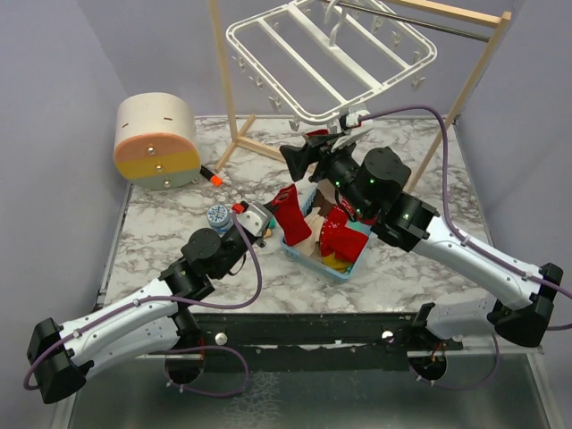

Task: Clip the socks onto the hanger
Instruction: Open the clamp at the hanger.

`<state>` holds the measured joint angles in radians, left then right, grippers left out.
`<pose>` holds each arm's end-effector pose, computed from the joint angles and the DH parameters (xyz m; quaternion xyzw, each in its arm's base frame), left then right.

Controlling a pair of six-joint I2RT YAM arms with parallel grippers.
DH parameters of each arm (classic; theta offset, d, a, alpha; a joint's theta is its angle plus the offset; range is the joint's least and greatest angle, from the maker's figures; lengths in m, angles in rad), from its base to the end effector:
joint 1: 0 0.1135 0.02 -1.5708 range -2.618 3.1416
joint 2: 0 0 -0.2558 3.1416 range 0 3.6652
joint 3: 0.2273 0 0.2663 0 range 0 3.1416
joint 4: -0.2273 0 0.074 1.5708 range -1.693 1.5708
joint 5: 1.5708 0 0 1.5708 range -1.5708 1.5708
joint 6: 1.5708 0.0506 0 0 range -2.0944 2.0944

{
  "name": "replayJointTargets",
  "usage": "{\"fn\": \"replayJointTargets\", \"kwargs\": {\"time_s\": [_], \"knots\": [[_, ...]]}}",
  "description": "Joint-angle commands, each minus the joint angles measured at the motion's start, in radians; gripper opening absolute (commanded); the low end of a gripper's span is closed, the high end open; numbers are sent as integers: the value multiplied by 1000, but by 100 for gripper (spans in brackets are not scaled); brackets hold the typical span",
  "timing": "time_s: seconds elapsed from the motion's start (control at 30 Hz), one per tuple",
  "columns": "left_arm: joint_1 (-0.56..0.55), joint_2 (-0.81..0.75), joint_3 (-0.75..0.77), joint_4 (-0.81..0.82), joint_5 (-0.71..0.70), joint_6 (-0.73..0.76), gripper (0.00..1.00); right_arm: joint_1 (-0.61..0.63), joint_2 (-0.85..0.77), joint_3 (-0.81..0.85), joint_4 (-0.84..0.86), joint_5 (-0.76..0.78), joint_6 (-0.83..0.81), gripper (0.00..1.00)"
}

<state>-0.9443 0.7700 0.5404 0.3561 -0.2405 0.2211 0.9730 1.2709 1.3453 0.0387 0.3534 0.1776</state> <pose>0.1416 -0.1751 0.3065 0.2860 0.5975 -0.1894 0.7248 0.1942 0.2542 0.4507 -0.1330 0.6553 0.3013 0.6798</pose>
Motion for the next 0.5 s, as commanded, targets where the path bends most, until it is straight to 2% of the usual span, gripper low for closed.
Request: {"fn": "replayJointTargets", "kwargs": {"time_s": [0.0, 0.47], "knots": [[1, -14, -9, -9, -25, 6, 0, 7, 34, 2, 119, 79, -37, 73], [4, -16, -20, 1, -16, 5, 0, 5, 93, 9, 203, 114, -41, 72]]}}
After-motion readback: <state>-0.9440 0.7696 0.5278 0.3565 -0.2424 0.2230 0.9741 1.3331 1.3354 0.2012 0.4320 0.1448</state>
